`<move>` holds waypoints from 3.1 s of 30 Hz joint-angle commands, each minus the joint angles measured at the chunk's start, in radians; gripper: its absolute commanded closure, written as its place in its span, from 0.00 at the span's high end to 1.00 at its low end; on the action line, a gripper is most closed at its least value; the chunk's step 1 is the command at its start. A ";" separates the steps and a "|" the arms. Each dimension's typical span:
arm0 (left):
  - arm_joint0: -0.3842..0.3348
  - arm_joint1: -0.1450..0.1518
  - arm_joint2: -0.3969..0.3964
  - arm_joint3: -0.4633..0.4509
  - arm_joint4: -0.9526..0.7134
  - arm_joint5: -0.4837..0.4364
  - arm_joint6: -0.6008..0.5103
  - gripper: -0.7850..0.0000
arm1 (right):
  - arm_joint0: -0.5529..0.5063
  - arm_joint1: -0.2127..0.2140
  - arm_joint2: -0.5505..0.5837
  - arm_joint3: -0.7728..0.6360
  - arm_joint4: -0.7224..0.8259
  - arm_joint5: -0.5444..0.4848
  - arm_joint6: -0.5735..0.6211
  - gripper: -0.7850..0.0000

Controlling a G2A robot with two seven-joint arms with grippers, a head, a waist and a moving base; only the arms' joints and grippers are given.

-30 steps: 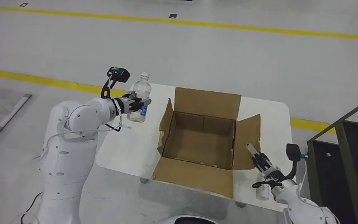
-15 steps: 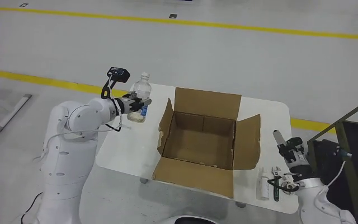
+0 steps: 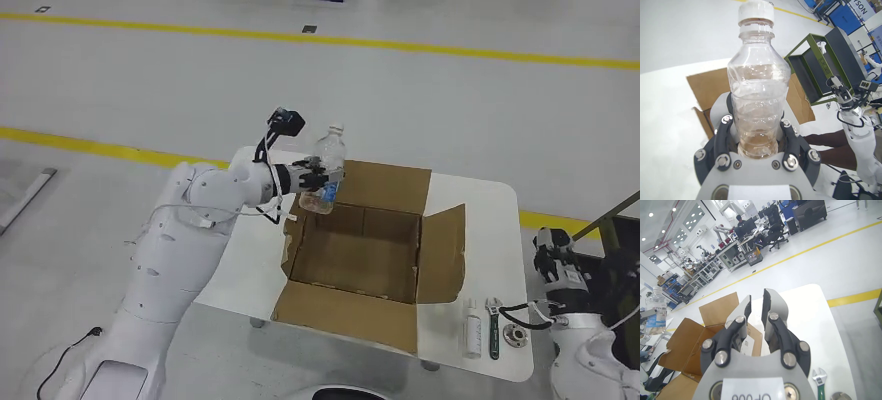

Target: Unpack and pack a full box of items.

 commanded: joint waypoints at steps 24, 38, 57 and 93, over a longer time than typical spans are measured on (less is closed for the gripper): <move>0.033 -0.035 0.106 0.145 -0.206 0.068 -0.012 0.00 | 0.013 -0.001 -0.023 0.031 -0.007 0.013 0.030 0.00; -0.034 -0.115 0.362 0.303 -0.135 0.213 0.002 0.00 | 0.006 -0.002 -0.024 0.029 -0.004 0.019 0.033 0.00; -0.097 -0.152 0.417 0.375 -0.099 0.285 0.009 0.00 | -0.014 -0.004 -0.029 0.022 0.012 0.019 0.044 0.00; -0.160 -0.293 0.583 0.643 0.054 0.522 -0.008 1.00 | 0.005 -0.001 -0.019 0.058 0.014 0.007 0.056 0.00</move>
